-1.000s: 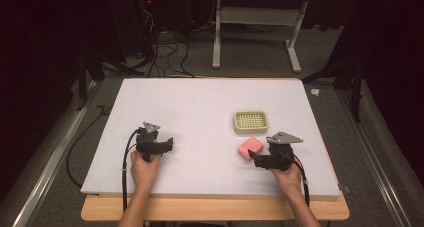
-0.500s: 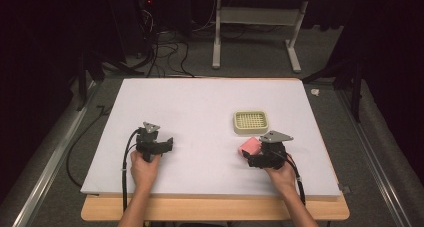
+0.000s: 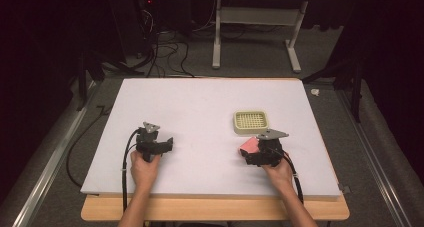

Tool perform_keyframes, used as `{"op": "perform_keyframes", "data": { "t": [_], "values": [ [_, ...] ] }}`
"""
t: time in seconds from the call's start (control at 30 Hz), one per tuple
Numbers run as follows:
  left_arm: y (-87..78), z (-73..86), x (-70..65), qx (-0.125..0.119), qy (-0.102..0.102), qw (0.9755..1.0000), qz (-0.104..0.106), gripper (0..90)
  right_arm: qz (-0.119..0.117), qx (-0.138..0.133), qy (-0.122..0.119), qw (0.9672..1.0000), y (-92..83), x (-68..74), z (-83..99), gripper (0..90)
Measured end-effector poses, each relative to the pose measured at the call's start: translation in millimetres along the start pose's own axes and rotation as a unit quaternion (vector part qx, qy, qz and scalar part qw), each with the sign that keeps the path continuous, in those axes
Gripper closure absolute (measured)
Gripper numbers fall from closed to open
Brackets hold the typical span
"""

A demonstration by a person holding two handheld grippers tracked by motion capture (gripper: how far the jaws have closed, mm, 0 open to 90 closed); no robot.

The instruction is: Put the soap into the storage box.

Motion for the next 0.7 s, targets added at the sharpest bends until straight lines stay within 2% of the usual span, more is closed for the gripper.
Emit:
{"op": "perform_keyframes", "data": {
  "t": [0.23, 0.53, 0.7],
  "values": [
    [0.0, 0.0, 0.1, 0.0, 0.0, 1.0, 0.0, 19.8, -0.001, 0.023, -0.008, 0.9997, 8.4, 1.9, 3.5, 12.0],
    [0.0, 0.0, 0.1, 0.0, 0.0, 1.0, 0.0, 19.8, -0.003, 0.038, -0.007, 0.9992, 14.9, 2.4, 7.2, 12.2],
    [0.0, 0.0, 0.1, 0.0, 0.0, 1.0, 0.0, 19.8, 0.0, 0.037, -0.009, 0.9993, 14.9, 3.0, 7.5, 12.9]
  ]
}}
Point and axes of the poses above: each handheld gripper's, and its own axes: y roughly forward along the jaws, z roughly out of its underside, x roughly to its left, the point moved 2 cm from there along y, roughly forward along the jaws, and after that the axes turned 9 degrees about z, right-handed, at the moved point
